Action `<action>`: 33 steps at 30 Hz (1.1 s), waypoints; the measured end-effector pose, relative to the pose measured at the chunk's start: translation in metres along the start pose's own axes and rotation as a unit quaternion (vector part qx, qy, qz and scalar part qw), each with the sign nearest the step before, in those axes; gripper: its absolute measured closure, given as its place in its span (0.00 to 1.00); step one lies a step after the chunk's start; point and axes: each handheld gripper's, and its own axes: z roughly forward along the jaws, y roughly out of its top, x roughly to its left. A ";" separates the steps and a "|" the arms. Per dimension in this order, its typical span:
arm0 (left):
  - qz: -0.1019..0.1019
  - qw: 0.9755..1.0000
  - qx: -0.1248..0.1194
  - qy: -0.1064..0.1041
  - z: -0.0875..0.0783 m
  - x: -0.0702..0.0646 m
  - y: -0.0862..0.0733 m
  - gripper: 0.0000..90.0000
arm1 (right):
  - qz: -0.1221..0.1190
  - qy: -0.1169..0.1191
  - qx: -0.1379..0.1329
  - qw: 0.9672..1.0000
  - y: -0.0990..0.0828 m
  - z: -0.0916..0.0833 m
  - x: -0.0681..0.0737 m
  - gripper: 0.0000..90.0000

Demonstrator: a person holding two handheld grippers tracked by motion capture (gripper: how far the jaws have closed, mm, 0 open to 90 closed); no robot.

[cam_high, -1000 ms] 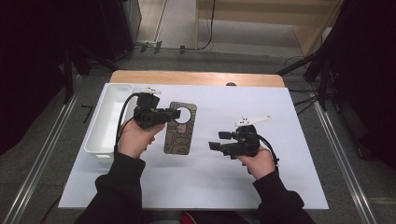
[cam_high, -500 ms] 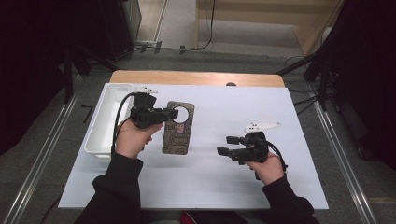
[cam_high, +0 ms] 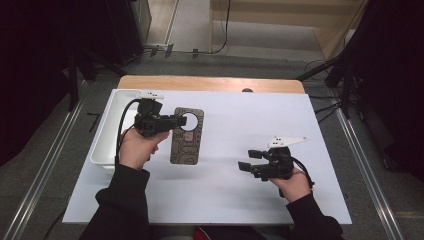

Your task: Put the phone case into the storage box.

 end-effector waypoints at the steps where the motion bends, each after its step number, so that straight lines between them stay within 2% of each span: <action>1: 0.000 1.000 -0.001 -0.001 -0.001 0.001 0.000 0.81 | 0.002 -0.001 0.001 1.000 -0.001 -0.001 -0.001 0.32; 15: -0.006 1.000 -0.012 0.005 -0.016 0.013 0.001 0.81 | 0.001 -0.014 -0.010 1.000 -0.018 -0.020 -0.006 0.32; 26: -0.011 1.000 -0.023 0.011 -0.030 0.022 0.001 0.81 | -0.002 -0.021 -0.009 1.000 -0.028 -0.028 -0.008 0.32; 33: -0.018 0.999 -0.028 0.016 -0.037 0.030 -0.001 0.81 | 0.000 -0.021 0.002 1.000 -0.034 -0.030 -0.010 0.32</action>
